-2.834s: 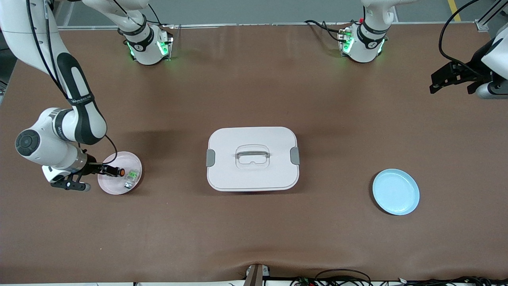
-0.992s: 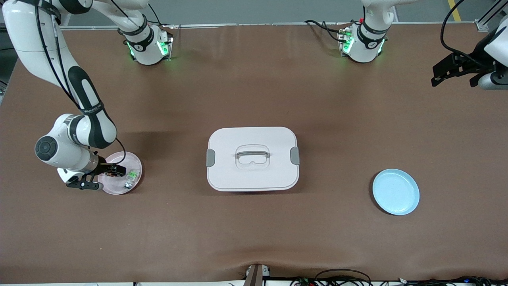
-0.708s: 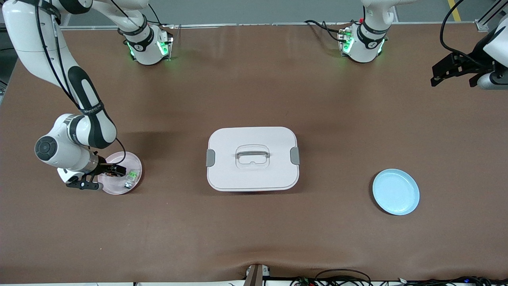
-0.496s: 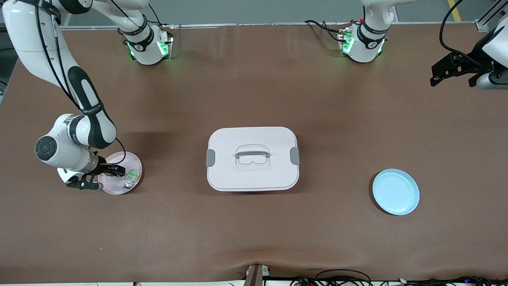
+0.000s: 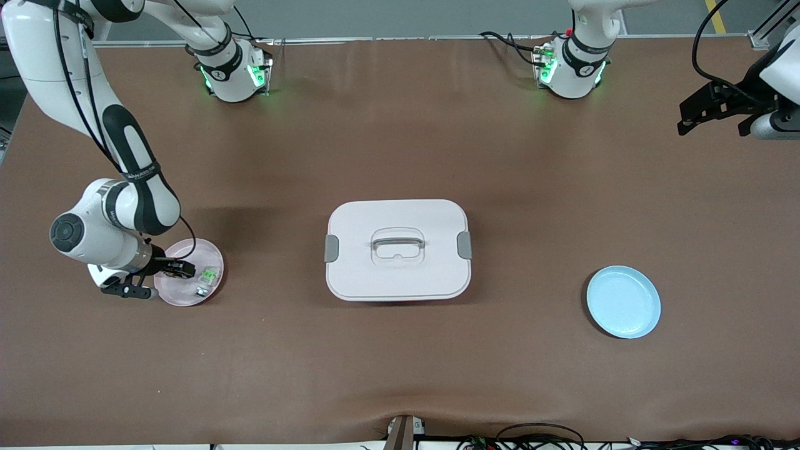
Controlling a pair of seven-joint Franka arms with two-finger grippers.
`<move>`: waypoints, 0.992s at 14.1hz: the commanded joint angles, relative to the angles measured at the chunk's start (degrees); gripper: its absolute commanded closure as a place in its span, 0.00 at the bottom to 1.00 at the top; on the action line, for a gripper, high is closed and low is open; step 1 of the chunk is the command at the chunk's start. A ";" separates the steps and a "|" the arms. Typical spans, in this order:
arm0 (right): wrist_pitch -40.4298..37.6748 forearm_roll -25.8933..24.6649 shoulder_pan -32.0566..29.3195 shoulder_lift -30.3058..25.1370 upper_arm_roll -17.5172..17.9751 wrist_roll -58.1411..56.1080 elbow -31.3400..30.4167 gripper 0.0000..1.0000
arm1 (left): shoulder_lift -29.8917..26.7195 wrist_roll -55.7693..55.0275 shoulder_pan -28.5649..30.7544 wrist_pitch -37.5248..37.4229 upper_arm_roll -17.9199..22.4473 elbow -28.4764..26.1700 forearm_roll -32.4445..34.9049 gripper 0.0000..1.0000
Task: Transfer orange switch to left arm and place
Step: 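Lift the black-orange switch off the white plate with the right gripper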
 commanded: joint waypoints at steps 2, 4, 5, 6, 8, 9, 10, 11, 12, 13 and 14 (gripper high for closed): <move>-8.68 2.25 -0.36 -0.66 0.31 -0.77 3.71 1.00 | -0.82 -0.28 0.23 -0.87 -0.26 0.25 -0.20 0.00; -17.38 5.67 -0.36 -1.19 0.13 -0.51 7.93 1.00 | -0.65 -0.20 0.23 -0.87 -0.26 0.07 -0.11 0.00; -21.60 6.47 -0.36 -1.71 0.13 0.19 10.04 1.00 | -0.56 -0.20 0.23 -0.87 -0.26 0.16 -0.11 0.00; -24.86 6.57 -0.36 -2.24 0.13 1.68 11.71 1.00 | -0.38 -0.20 0.23 -0.78 -0.26 0.25 -0.03 0.00; -30.93 6.65 -0.10 -3.64 0.31 6.50 14.18 1.00 | 0.14 -0.20 0.23 -0.25 -0.26 0.25 0.32 0.00; -33.31 7.61 0.33 -4.87 0.40 9.75 14.45 1.00 | 0.58 -0.20 0.23 0.10 -0.26 0.25 0.41 0.00; -35.42 9.97 1.21 -6.10 0.48 12.74 14.45 1.00 | 0.76 -0.20 0.32 0.28 -0.26 0.33 0.50 0.00; -37.53 11.82 1.65 -6.89 0.48 15.46 14.45 1.00 | 0.76 -0.20 0.32 0.45 -0.17 0.25 0.59 0.00; -39.55 13.75 1.66 -7.60 0.48 18.62 14.45 1.00 | 0.76 -0.20 0.41 0.45 -0.08 0.16 0.59 0.00; -41.66 16.47 1.92 -8.13 0.48 22.14 14.45 1.00 | 0.85 -0.20 0.41 0.63 0.01 0.16 0.50 0.00; -43.51 18.59 2.36 -8.74 0.48 25.13 14.45 1.00 | 0.76 -0.20 0.41 0.63 0.10 0.16 0.59 0.00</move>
